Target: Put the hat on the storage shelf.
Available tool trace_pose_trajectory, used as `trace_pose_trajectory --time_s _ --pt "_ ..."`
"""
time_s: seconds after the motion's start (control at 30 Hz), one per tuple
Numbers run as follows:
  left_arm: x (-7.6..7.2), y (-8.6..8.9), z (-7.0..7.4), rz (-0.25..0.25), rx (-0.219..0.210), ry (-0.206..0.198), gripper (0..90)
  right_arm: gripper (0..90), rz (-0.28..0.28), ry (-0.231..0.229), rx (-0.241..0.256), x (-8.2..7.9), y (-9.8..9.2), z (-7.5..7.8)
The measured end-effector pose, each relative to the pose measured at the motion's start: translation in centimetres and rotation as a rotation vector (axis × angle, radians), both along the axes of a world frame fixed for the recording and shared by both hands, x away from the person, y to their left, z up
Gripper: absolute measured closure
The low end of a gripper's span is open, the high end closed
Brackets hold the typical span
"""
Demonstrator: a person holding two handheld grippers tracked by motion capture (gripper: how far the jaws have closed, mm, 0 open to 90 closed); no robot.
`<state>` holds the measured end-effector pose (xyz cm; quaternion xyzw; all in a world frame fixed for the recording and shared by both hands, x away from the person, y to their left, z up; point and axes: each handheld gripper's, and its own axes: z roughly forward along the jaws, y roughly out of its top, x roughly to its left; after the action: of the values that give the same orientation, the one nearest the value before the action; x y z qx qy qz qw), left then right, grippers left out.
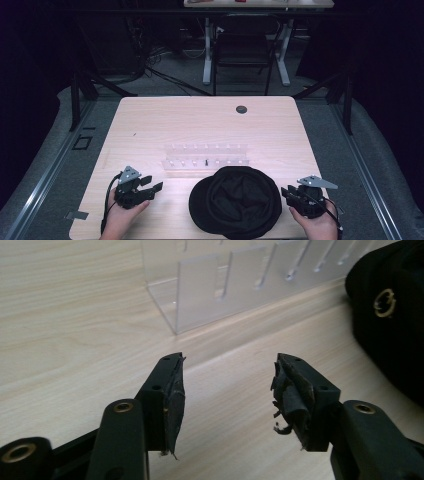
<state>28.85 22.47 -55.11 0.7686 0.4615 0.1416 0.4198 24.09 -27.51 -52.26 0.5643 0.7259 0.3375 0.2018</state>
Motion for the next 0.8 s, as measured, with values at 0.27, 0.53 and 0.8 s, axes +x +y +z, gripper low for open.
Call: trace_pose_trajectory --time_s 0.27,0.53,0.8 --pt "-0.1 -0.3 0.1 0.004 0.027 0.002 49.1 73.3 -0.015 0.060 0.038 0.5 -0.3 1.6" --pt "-0.1 -0.3 -0.1 0.000 0.032 0.011 49.5 70.6 0.001 0.170 0.023 1.2 0.0 2.1" --pt "0.0 -0.4 -0.2 -0.006 0.027 0.017 49.4 66.7 0.038 0.234 0.013 2.2 0.2 3.0"
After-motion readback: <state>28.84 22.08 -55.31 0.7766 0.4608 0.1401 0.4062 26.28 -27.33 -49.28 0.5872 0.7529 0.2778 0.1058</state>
